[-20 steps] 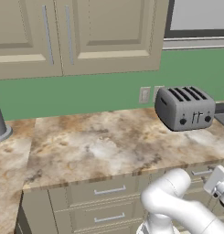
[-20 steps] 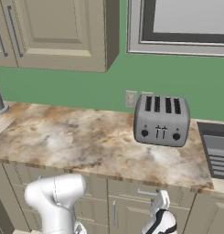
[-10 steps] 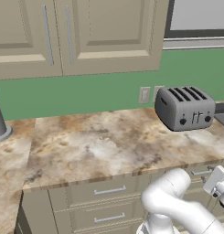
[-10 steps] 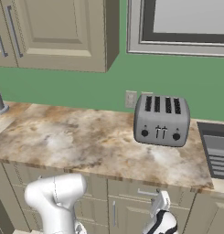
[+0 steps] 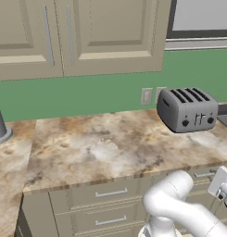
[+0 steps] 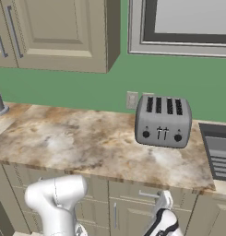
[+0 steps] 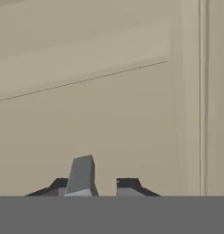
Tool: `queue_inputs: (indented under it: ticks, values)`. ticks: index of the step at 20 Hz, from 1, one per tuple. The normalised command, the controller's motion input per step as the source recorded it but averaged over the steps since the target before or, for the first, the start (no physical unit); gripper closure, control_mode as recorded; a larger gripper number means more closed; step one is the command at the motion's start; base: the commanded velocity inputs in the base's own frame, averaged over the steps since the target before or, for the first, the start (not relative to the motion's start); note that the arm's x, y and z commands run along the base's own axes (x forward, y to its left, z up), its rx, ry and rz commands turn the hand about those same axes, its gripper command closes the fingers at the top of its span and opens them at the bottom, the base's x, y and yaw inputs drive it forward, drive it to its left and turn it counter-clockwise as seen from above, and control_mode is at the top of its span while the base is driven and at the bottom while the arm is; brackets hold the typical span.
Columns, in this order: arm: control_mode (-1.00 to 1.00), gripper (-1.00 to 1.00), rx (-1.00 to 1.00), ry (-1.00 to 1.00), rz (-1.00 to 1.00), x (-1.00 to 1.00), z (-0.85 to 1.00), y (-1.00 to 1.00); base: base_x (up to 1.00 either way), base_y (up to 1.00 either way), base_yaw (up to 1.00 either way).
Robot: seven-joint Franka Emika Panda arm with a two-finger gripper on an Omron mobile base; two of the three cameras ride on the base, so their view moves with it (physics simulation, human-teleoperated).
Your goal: Take the pizza cutter from the drawer on the right and place it on the dining counter for cutting.
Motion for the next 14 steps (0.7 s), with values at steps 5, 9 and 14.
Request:
queue_inputs:
  ticks: [5,9,14]
  values:
    - [-1.0,1.0,-0.01,0.22,0.0,-0.05,0.0,0.04,0.0,0.0,0.0]
    - [-1.0,1.0,0.0,0.12,-0.04,-0.52,-0.01,-0.02,0.0,0.0,0.0]
    - [-1.0,1.0,0.0,0.0,-0.06,-0.9,-0.09,-0.18,0.0,0.0,0.0]
